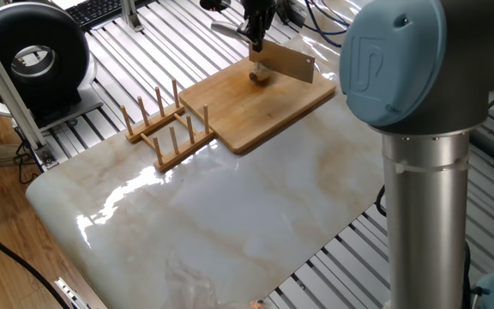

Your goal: Slice the lotus root

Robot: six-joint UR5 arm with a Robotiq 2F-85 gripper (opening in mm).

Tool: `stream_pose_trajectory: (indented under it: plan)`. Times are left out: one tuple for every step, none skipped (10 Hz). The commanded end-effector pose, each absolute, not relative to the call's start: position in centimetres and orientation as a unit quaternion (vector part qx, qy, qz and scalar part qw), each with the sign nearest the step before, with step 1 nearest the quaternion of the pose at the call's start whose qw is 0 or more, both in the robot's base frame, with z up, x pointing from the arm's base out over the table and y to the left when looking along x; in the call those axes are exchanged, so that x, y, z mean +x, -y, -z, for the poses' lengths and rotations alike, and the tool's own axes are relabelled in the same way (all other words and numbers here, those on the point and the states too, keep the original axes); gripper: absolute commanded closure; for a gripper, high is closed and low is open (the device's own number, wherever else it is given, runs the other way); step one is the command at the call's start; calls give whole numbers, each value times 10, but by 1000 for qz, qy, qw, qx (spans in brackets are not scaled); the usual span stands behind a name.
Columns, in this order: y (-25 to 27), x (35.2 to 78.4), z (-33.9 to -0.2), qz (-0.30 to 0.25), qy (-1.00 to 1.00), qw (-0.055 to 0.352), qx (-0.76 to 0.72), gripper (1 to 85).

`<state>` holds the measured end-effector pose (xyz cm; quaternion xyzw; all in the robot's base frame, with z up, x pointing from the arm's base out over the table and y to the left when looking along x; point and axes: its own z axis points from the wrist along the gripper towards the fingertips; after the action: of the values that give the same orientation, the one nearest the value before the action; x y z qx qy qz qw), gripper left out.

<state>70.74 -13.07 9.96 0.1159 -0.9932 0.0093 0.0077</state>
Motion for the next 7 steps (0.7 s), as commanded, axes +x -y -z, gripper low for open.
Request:
stream_pose_trajectory:
  plan:
    - [121, 708, -98, 13, 994, 2, 110, 843]
    - [117, 705, -98, 19, 994, 4, 108, 843]
    - [116, 704, -98, 22, 994, 5, 107, 843]
    - [119, 704, -94, 16, 994, 2, 108, 843]
    - [121, 706, -90, 13, 994, -2, 109, 843]
    - [122, 707, -89, 12, 994, -2, 110, 843]
    - [124, 707, -90, 7, 994, -2, 111, 843]
